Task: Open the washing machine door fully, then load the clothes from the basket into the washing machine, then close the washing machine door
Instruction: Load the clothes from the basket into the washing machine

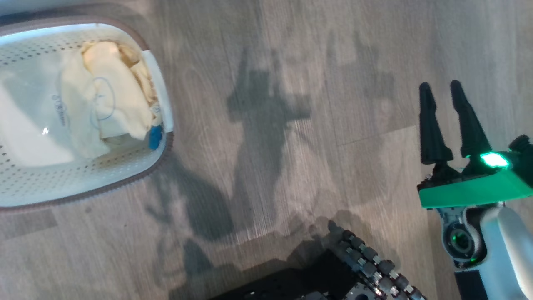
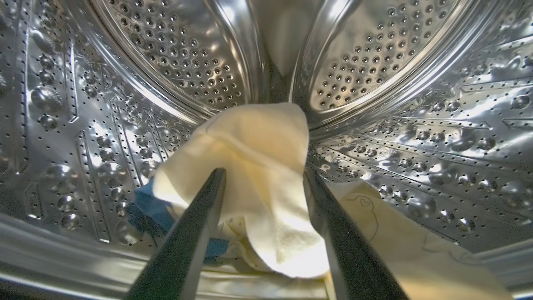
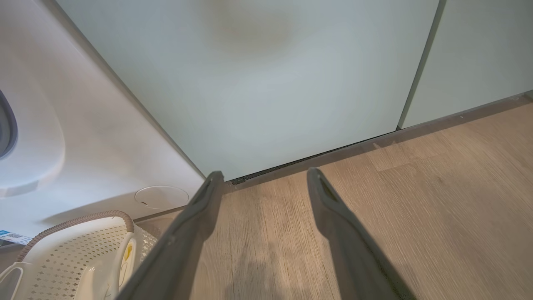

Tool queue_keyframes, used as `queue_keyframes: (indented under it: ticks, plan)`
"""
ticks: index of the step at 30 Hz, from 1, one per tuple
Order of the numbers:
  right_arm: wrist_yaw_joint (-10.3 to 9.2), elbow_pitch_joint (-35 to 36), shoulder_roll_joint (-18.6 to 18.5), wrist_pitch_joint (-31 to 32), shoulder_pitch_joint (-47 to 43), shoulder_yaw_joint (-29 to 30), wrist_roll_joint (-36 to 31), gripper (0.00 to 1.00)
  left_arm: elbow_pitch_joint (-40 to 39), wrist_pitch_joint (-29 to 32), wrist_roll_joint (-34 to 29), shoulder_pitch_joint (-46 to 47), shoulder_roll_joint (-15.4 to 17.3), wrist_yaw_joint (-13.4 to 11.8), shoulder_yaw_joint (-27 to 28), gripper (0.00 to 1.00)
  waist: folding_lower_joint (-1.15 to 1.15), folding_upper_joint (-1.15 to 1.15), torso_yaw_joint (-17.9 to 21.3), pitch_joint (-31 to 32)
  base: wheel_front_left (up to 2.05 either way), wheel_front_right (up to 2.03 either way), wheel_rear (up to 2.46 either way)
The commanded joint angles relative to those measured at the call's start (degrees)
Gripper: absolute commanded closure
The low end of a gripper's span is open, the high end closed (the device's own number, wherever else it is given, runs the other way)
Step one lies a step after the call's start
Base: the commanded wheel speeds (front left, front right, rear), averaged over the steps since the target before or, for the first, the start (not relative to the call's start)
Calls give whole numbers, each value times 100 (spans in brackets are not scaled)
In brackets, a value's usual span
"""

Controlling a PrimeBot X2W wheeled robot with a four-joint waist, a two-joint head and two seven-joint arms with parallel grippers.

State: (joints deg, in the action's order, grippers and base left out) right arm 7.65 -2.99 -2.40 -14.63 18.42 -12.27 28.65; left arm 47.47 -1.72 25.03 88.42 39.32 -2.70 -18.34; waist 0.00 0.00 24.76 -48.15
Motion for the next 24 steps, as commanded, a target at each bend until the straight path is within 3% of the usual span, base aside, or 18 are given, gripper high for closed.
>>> queue_keyframes:
  ticks: [1, 16, 24]
  plan:
    - [-16, 159, -61, -37, -71, 19, -56, 0, -109, -52, 70, -110, 144, 2, 131, 0, 0, 0, -130, 88, 0, 0, 0]
    - [-16, 208, -343, -37, -160, 487, -342, 0, -686, -625, 789, -1702, -443, -61, 392, 0, 0, 0, -883, 788, 0, 0, 0]
    - [-16, 219, -472, -37, -328, 678, -464, 0, -1881, -923, 955, -3100, -649, -399, 449, 0, 0, 0, -1262, 1188, 0, 0, 0]
